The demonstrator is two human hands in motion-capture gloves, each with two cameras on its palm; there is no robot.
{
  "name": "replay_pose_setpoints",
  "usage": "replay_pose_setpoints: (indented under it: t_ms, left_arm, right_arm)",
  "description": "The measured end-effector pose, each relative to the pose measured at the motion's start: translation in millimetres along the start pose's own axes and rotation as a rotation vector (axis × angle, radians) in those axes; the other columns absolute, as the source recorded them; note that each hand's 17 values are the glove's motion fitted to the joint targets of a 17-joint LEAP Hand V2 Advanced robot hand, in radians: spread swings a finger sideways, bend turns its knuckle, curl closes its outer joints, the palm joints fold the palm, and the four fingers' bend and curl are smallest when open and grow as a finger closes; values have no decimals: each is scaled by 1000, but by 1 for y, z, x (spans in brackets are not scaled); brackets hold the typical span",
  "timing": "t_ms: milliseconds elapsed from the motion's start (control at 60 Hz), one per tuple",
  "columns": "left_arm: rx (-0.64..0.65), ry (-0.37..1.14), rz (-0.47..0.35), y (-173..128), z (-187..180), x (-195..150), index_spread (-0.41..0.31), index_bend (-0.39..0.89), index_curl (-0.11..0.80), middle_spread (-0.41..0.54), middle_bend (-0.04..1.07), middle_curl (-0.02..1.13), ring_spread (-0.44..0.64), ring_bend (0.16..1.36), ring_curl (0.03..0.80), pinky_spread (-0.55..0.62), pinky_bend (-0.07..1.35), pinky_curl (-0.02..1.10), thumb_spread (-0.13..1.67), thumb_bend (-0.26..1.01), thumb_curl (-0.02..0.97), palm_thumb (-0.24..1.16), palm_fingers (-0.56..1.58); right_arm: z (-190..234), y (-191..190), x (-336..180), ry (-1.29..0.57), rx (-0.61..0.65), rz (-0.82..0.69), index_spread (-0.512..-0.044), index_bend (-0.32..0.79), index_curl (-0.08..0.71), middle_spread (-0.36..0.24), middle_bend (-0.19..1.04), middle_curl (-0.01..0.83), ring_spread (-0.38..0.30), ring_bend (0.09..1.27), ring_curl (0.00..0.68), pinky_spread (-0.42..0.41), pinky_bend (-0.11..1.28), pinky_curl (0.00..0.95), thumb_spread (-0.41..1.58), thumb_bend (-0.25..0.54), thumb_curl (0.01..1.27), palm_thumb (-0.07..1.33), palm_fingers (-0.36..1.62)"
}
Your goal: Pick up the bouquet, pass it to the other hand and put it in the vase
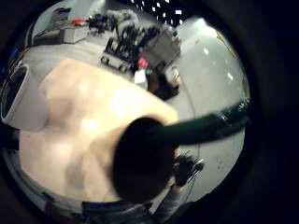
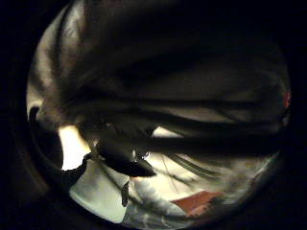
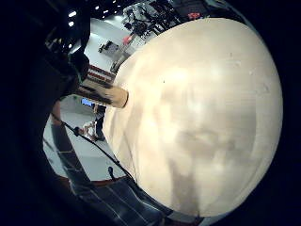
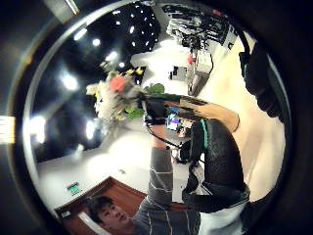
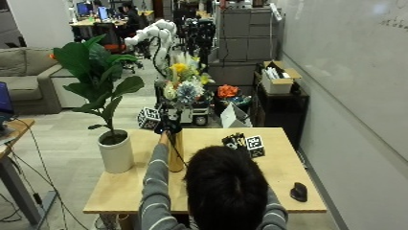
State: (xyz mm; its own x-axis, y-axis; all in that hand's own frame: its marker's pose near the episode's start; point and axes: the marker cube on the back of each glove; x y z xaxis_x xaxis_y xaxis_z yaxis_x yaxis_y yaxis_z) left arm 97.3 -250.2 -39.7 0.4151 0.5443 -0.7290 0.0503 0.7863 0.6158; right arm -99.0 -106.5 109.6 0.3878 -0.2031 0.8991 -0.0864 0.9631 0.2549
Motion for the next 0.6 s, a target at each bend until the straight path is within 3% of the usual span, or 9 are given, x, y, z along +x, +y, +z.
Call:
replay_pose_setpoints:
  t_ms: [50, 117, 200, 267, 350, 400, 500, 550, 600]
  left_arm:
    - [-64, -17, -116, 24, -13, -12, -25, 4, 425, 5, 426, 490, 26, 689, 442, 69, 508, 442, 924, -85, 450, 336, -146]
    - [-52, -19, -127, 37, -32, -20, 44, 14, 350, 111, 347, 394, 154, 653, 356, 206, 459, 362, 901, -57, 428, 311, -131]
    - [-94, -42, -243, 60, -51, -17, 90, 35, 289, 198, 312, 360, 248, 649, 331, 315, 448, 334, 881, -45, 408, 299, -129]
    - [-17, -216, -281, 69, -64, -14, 99, 68, 260, 231, 287, 353, 294, 649, 325, 363, 438, 327, 872, -42, 396, 292, -119]
    - [-7, -209, -224, 77, -61, 1, 73, 121, 257, 216, 262, 350, 320, 613, 312, 398, 426, 322, 864, -51, 377, 250, -69]
    - [7, -275, -106, 72, -53, 4, 57, 139, 260, 200, 256, 352, 323, 595, 305, 403, 413, 317, 871, -49, 366, 226, -37]
    - [-132, -874, 78, 63, -29, -26, -69, 233, 305, 67, 199, 342, 269, 545, 286, 403, 379, 306, 963, -32, 342, 190, 54]
    - [-292, -1132, 84, 72, -17, -43, -114, 360, 351, -9, 150, 323, 221, 491, 271, 392, 347, 296, 1030, -41, 320, 142, 121]
    - [-405, -1211, 45, 83, -8, -54, -139, 452, 384, -61, 183, 324, 200, 427, 254, 387, 294, 285, 1061, -50, 300, 86, 191]
  right_arm:
    - [-2, 4, -8, -55, -15, -47, -168, 130, 334, -53, 325, 495, -117, 498, 442, -97, 264, 386, 1163, -17, 463, 778, 1124]
    - [-6, 7, -6, -50, 8, -49, -168, 126, 332, -53, 325, 496, -118, 498, 442, -97, 264, 387, 1166, -18, 462, 775, 1124]
    - [-7, 15, -8, -109, -5, -41, -168, 127, 330, -53, 326, 496, -118, 498, 442, -96, 258, 386, 1169, -17, 461, 773, 1123]
    - [-11, 19, -1, -63, 17, -75, -167, 127, 329, -53, 325, 496, -115, 498, 443, -96, 256, 386, 1170, -17, 461, 772, 1123]
    - [-13, 28, 1, -91, 14, -119, -167, 128, 328, -53, 326, 497, -113, 498, 443, -96, 250, 387, 1171, -16, 461, 772, 1123]
    - [-16, 32, 7, -71, 29, -138, -167, 128, 328, -53, 325, 497, -113, 497, 443, -96, 249, 387, 1172, -16, 461, 772, 1123]
    - [-25, 41, 12, -55, 37, -115, -167, 128, 327, -54, 325, 497, -112, 497, 444, -96, 248, 389, 1173, -16, 460, 775, 1123]
    - [-30, 46, 11, -86, 27, -137, -167, 129, 327, -54, 320, 495, -112, 498, 444, -96, 248, 389, 1173, -16, 459, 776, 1122]
    - [-36, 51, 16, -69, 25, -78, -167, 130, 328, -54, 317, 495, -112, 499, 444, -95, 244, 388, 1174, -18, 459, 771, 1120]
